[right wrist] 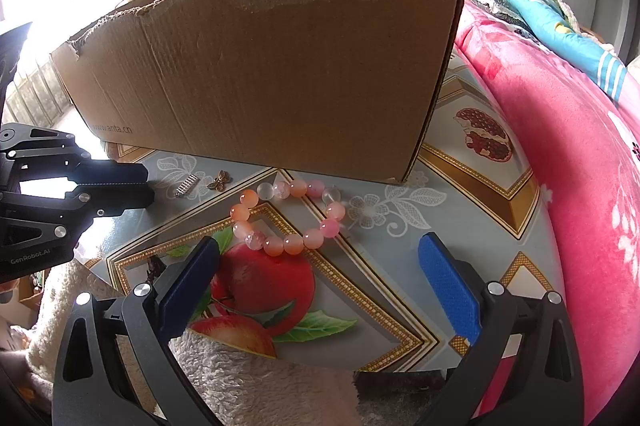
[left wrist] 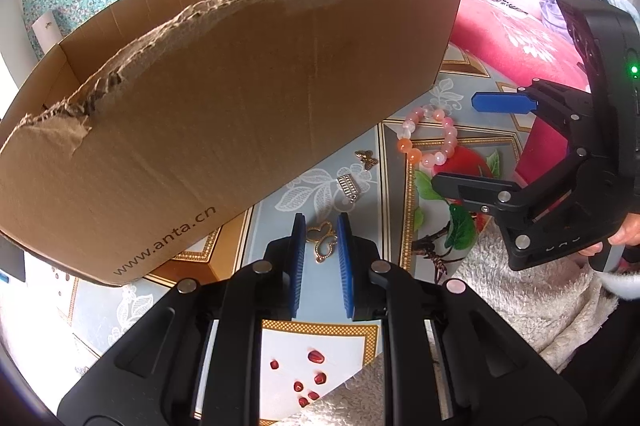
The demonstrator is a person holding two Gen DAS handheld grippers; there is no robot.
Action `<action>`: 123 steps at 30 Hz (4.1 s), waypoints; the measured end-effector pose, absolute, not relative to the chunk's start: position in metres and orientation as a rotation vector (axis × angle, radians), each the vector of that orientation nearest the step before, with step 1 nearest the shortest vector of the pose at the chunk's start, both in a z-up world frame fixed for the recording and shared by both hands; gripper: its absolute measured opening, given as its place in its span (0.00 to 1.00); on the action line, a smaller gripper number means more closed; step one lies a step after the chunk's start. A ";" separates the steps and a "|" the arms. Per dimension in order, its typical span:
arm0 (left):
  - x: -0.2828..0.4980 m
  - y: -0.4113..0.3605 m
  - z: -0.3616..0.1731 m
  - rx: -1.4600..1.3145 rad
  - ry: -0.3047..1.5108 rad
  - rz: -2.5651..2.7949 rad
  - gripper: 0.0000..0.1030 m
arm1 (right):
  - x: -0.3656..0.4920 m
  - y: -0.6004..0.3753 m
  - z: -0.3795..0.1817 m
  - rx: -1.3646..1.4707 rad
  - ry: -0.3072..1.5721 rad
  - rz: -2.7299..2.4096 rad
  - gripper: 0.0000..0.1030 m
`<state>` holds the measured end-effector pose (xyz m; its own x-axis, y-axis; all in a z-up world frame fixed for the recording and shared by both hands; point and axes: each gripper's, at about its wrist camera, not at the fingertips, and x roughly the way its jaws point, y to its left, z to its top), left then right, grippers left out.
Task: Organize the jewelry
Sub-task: 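Close the left gripper on a gold charm while the right gripper grasps the silver spring charm, then carry both held charms over the cardboard box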
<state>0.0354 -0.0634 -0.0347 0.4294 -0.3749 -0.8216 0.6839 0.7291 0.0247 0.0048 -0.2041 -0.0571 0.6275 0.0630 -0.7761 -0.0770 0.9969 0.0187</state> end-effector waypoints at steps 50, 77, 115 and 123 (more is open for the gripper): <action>0.030 0.008 -0.016 0.170 0.802 -0.591 0.14 | 0.050 -0.129 -0.039 -0.064 0.957 0.297 0.10; 0.019 0.014 -0.006 0.160 0.767 -0.597 0.14 | 0.043 -0.161 -0.032 0.029 0.978 0.305 0.10; -0.006 0.028 0.081 0.102 0.587 -0.652 0.14 | 0.026 -0.184 0.078 0.100 0.714 0.487 0.04; 0.076 0.002 0.105 0.134 0.748 -0.693 0.14 | 0.119 -0.207 0.089 0.095 0.862 0.491 0.04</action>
